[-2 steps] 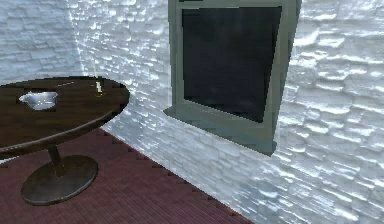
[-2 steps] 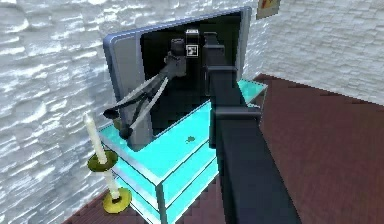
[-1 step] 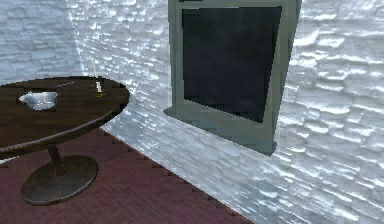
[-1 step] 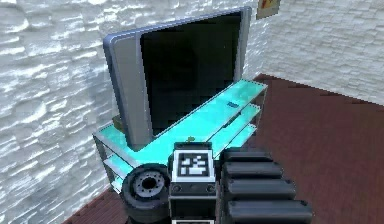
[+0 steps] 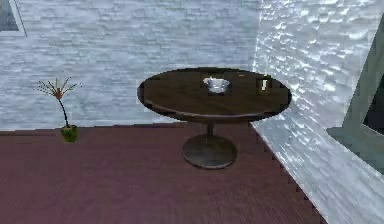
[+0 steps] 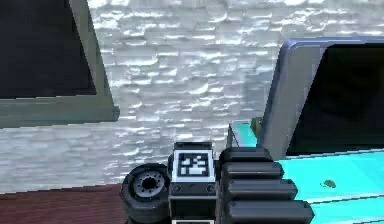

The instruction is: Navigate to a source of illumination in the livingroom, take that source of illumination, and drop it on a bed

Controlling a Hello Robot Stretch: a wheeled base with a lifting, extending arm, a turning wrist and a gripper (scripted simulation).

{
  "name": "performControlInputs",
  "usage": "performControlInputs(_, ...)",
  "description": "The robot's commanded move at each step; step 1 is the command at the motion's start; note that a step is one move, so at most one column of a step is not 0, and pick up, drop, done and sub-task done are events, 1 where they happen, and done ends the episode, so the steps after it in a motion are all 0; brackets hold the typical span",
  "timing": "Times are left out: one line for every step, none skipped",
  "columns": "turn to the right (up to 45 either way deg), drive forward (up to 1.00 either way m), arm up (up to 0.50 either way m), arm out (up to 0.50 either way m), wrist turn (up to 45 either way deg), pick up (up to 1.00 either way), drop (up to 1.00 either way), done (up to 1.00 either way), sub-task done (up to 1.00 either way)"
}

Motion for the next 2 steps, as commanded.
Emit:
performControlInputs(-45.0, 0.00, 0.00, 0.00, 0.0, 0.00, 0.00, 0.00, 0.00)
performControlInputs(-21.0, 0.00, 0.00, 0.00, 0.0, 0.00, 0.00, 0.00, 0.00)
